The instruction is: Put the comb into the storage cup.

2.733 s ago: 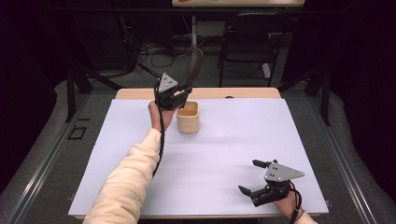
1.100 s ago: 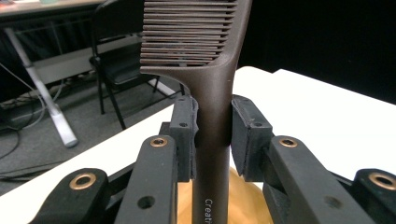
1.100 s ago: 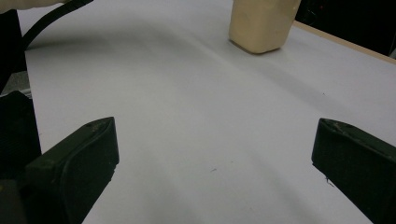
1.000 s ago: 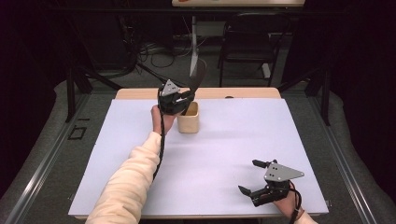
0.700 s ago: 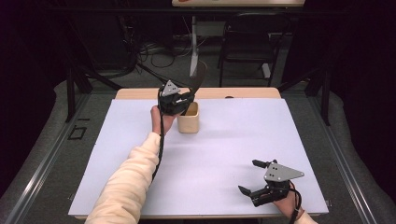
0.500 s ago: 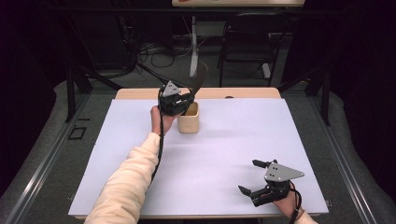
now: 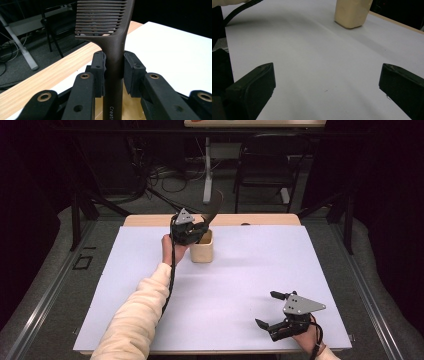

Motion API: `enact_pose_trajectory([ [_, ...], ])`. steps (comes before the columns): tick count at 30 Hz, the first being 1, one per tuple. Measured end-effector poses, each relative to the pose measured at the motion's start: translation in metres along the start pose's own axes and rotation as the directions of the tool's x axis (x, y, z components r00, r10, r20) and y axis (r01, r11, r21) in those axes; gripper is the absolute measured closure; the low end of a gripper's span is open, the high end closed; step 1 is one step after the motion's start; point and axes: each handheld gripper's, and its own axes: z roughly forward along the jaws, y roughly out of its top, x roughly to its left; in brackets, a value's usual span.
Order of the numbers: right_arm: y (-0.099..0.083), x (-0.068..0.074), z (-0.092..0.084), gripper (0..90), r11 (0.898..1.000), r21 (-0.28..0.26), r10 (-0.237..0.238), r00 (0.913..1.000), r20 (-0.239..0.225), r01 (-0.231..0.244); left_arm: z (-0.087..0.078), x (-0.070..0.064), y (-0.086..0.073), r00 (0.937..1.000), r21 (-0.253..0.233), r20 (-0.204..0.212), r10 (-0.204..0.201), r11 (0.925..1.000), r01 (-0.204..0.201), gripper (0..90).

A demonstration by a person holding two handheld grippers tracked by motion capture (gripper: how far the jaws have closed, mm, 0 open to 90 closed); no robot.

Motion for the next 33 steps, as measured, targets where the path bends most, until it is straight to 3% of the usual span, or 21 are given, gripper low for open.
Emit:
enact_pose_trajectory([
  [12, 0.0000, 0.0000, 0.0000, 0.1, 1.000, -0.001, 0.000, 1.0000, 0.000, 0.000, 0.0022, -0.0016, -0.0028, 0.9997, 0.032, 0.006, 0.023, 0.9992, -0.023, 72.2],
  [26, 0.0000, -0.0001, 0.0002, 0.1, 1.000, 0.002, 0.000, 1.0000, -0.001, 0.000, 0.0053, -0.0017, -0.0045, 0.9998, 0.040, 0.015, 0.013, 0.9991, -0.013, 72.2],
  [33, 0.0000, 0.0000, 0.0000, 0.1, 1.000, 0.001, 0.000, 1.0000, -0.001, 0.000, 0.0066, -0.0026, -0.0050, 0.9996, 0.058, 0.012, 0.026, 0.9980, -0.026, 72.0],
])
